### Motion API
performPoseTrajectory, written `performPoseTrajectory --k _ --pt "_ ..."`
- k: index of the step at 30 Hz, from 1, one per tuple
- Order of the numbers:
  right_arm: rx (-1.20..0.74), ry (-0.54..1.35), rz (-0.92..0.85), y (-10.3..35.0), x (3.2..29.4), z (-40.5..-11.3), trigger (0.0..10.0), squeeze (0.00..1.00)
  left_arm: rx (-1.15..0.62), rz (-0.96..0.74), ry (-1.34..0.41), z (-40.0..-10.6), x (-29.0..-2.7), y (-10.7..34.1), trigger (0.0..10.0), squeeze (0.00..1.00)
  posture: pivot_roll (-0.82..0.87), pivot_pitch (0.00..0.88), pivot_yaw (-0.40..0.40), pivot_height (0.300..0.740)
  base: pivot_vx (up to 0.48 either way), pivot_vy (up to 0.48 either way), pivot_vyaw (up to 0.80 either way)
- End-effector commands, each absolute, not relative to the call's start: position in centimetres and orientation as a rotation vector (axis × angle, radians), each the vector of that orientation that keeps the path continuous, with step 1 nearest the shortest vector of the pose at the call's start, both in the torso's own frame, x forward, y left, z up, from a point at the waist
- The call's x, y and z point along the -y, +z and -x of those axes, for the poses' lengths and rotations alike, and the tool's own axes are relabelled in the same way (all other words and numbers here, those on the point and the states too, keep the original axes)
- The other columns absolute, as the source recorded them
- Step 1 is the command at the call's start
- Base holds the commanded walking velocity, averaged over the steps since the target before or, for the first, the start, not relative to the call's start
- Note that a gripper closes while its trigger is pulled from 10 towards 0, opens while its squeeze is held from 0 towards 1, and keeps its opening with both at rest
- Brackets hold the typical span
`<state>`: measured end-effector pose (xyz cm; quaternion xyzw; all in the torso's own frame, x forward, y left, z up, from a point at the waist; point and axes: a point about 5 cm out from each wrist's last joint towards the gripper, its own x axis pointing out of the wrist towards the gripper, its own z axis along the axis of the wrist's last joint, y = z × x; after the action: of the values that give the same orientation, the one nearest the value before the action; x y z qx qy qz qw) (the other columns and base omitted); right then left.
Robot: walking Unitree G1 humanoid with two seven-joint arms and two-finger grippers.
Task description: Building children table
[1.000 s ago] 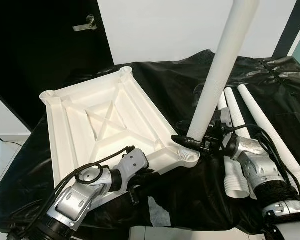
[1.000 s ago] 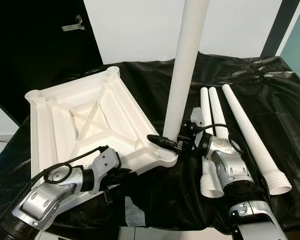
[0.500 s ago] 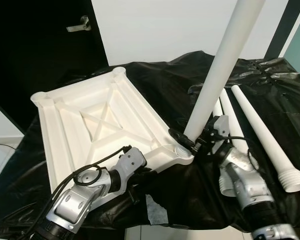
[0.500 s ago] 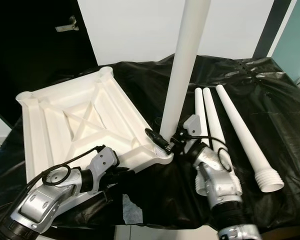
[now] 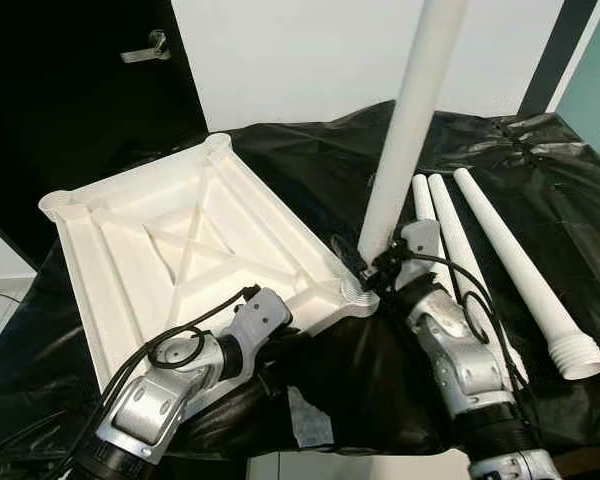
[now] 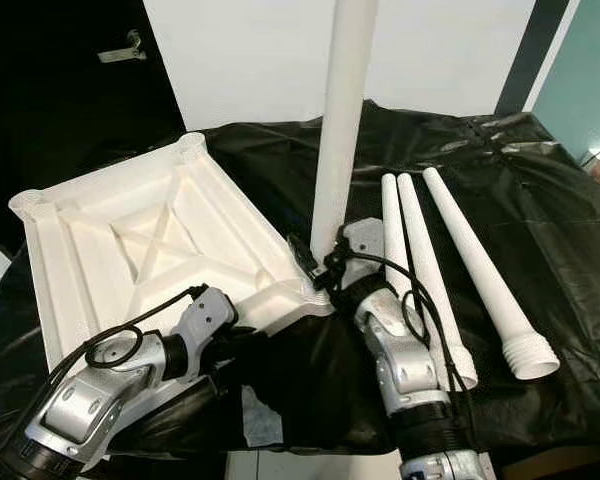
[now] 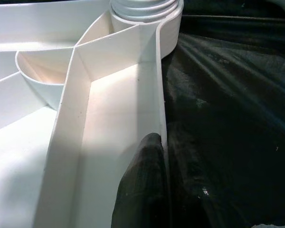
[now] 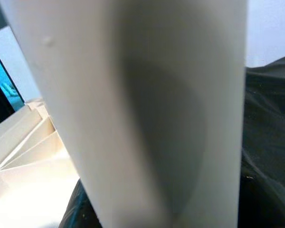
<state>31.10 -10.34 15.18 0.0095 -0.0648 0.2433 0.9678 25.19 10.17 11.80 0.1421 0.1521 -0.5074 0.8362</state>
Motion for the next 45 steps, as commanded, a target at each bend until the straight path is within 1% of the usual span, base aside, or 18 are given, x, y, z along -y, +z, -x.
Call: performPoseTrajectory --k 1,4,7,10,13,14,17,19,21,25,28,30,31,33,37,43,44,45 --pt "-0.009 0.422 -0.080 13.2 10.8 -31.6 10.0 0.00 -0.202 -0.252 -1.219 -24.3 -7.8 13.6 0.0 0.00 0.02 0.000 0.022 0.740 0.000 0.000 0.00" --pt "-0.047 0.354 -0.114 13.2 11.9 -32.3 10.0 0.00 -0.200 -0.256 -1.224 -24.3 -7.8 13.5 0.0 0.00 0.02 0.000 0.020 0.740 0.000 0.000 0.00" --pt "-0.050 0.345 -0.130 13.2 11.9 -32.4 10.0 0.00 -0.200 -0.257 -1.222 -24.3 -7.8 13.6 0.0 0.00 0.02 0.000 0.020 0.740 0.000 0.000 0.00" --pt "-0.071 0.331 -0.156 13.1 11.8 -32.5 10.0 0.00 -0.198 -0.256 -1.221 -24.4 -7.8 13.6 0.0 0.00 0.02 0.000 0.018 0.740 0.000 0.000 0.00" --pt "-0.065 0.336 -0.115 13.1 11.3 -32.3 10.0 0.00 -0.196 -0.254 -1.220 -24.3 -7.7 13.6 0.0 0.00 0.02 0.000 0.017 0.740 0.000 0.000 0.00" --pt "-0.065 0.341 -0.150 13.0 10.7 -32.0 10.0 0.00 -0.196 -0.253 -1.221 -24.3 -7.7 13.6 0.0 0.00 0.03 0.000 0.014 0.740 0.000 0.000 0.00" --pt "-0.075 0.339 -0.186 12.8 10.4 -31.8 10.0 0.00 -0.195 -0.253 -1.222 -24.2 -7.7 13.6 0.0 0.00 0.03 0.000 0.014 0.740 0.000 0.000 0.00" --pt "-0.077 0.279 -0.165 12.5 10.4 -31.7 10.0 0.00 -0.194 -0.250 -1.218 -24.3 -7.7 13.6 0.0 0.00 0.03 0.000 0.018 0.740 0.000 0.000 0.00" --pt "-0.051 0.257 -0.064 12.6 10.2 -31.6 10.0 0.00 -0.195 -0.247 -1.219 -24.3 -7.7 13.6 0.0 0.00 0.02 0.000 0.017 0.740 0.000 0.000 0.00" --pt "-0.029 0.222 -0.037 12.7 9.8 -31.3 10.0 0.00 -0.195 -0.250 -1.227 -24.2 -7.6 13.6 0.0 0.00 0.02 0.000 0.017 0.740 0.000 0.000 0.00" --pt "-0.005 0.057 -0.026 12.7 9.7 -31.0 10.0 0.00 -0.189 -0.249 -1.232 -24.1 -7.3 13.7 0.0 0.00 0.02 0.000 0.014 0.740 0.000 0.000 0.00" --pt "-0.017 0.027 -0.058 12.6 9.4 -30.8 10.0 0.00 -0.187 -0.247 -1.233 -24.0 -7.2 13.7 0.0 0.00 0.02 0.000 0.014 0.740 0.000 0.000 0.00" --pt "-0.025 0.050 -0.105 12.4 8.4 -30.4 10.0 0.00 -0.180 -0.248 -1.245 -23.8 -7.0 13.7 0.0 0.00 0.02 0.000 0.014 0.740 0.000 0.000 0.00" --pt "-0.007 0.074 -0.114 12.5 8.0 -30.2 10.0 0.00 -0.180 -0.244 -1.242 -23.8 -7.0 13.7 0.0 0.00 0.02 0.000 0.016 0.740 0.000 0.000 0.00" --pt "-0.018 0.044 -0.130 12.3 9.0 -30.2 10.0 0.00 -0.183 -0.245 -1.247 -23.8 -6.9 13.7 0.0 0.00 0.01 0.000 0.018 0.740 0.000 0.000 0.00" --pt "0.005 0.071 -0.122 12.4 8.8 -30.0 10.0 0.00 -0.192 -0.267 -1.241 -23.9 -6.9 13.5 0.0 0.00 0.01 0.000 0.021 0.740 0.000 0.000 0.00" --pt "0.013 0.070 -0.117 12.4 8.9 -29.9 10.0 0.00 -0.198 -0.280 -1.241 -24.0 -6.9 13.4 10.0 0.00 0.01 0.000 0.021 0.740 0.000 0.000 0.00" --pt "0.013 0.070 -0.117 12.4 8.9 -29.9 10.0 0.00 -0.198 -0.280 -1.241 -24.0 -6.9 13.4 10.0 0.00 0.01 0.000 0.021 0.740 0.000 0.000 0.00"
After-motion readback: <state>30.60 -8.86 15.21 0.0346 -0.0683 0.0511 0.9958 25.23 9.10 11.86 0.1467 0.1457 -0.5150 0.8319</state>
